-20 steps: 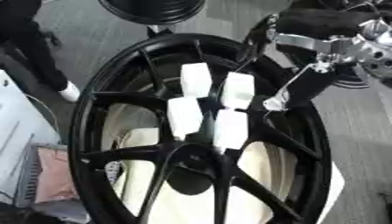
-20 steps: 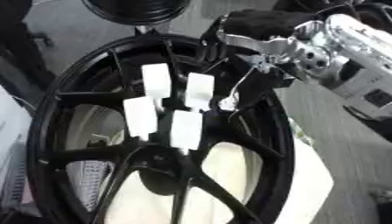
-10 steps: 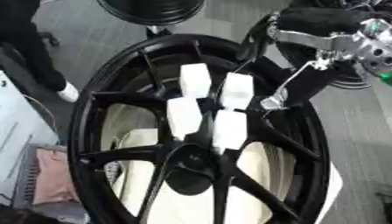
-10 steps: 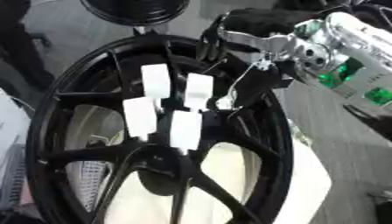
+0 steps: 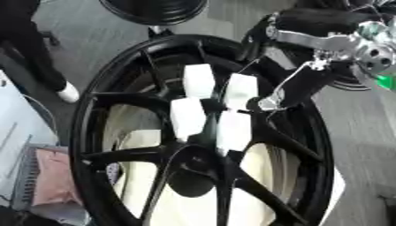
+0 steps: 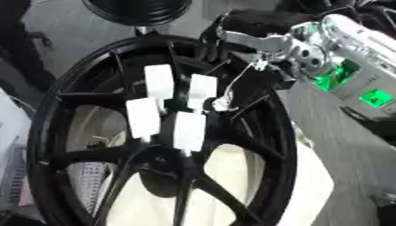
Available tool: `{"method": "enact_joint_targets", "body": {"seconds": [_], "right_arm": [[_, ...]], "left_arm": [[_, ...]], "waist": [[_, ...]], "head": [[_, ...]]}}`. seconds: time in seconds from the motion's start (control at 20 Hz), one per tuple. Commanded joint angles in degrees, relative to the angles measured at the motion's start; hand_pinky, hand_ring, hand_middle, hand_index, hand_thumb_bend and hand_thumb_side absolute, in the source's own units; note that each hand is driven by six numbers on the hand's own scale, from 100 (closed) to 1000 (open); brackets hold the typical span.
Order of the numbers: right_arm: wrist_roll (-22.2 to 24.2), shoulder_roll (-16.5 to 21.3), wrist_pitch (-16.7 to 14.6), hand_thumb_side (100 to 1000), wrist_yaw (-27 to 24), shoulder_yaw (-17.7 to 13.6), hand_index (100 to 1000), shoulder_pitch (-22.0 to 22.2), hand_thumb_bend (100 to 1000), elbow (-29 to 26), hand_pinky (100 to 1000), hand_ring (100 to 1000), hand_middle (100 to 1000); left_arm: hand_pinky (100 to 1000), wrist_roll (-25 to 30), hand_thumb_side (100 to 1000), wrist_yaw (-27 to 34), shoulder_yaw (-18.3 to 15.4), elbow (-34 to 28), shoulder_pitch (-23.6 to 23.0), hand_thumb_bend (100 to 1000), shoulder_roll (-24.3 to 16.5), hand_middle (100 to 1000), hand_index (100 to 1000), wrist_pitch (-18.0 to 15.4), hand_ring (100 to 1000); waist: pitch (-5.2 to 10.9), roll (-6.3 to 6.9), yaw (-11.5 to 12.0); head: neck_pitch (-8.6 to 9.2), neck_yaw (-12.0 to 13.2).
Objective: Pull the pin out of the wheel hub.
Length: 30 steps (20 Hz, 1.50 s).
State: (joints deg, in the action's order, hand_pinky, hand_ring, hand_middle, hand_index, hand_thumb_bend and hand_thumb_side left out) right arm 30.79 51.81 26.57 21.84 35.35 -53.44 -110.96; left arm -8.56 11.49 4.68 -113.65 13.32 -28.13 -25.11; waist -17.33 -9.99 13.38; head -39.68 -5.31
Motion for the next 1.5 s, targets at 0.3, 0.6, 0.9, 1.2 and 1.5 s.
{"method": "enact_joint_targets", "body": {"seconds": [0.3,0.6,0.9,1.2,1.5], "right_arm": [[-0.65,-0.38,1.12,263,-1.16,-0.29,760,-0.36,499,0.91,777,709,649],[-1.12,-1.32,2.12,241,-1.26,-0.12,753,0.05,474,1.87,771,701,641],[-1.27,-1.91,2.65,239,-1.41,-0.03,752,0.59,464,2.44,766,698,640],[-1.59,-2.10,3.16,243,-1.88,-0.16,749,1.42,453,3.12,763,694,637],[-2.05,-2.18,3.52,216,-2.46,-0.29,721,1.56,409,3.03,760,683,601]], "left_arm": [[773,-0.08,727,0.00,-0.65,-0.95,0.50,100,-0.28,620,803,0.28,626],[774,-0.11,729,-0.26,-0.64,-0.95,0.43,100,-0.05,619,802,0.36,625],[774,-0.23,730,-0.49,-0.66,-0.95,0.48,100,-0.01,619,802,0.24,625],[774,-0.36,731,-0.67,-0.66,-0.95,0.44,100,0.10,618,801,0.16,624],[775,-0.41,732,-0.74,-0.61,-0.95,0.43,100,0.16,618,801,0.21,624]], "waist": [[0.81,0.31,0.21],[0.45,0.19,0.44],[0.20,0.12,0.64],[-0.04,0.14,0.70],[-0.06,0.19,0.71]], "head": [[0.78,-0.30],[0.95,-0.40],[1.06,-0.50],[1.13,-0.55],[1.12,-0.54]]}}
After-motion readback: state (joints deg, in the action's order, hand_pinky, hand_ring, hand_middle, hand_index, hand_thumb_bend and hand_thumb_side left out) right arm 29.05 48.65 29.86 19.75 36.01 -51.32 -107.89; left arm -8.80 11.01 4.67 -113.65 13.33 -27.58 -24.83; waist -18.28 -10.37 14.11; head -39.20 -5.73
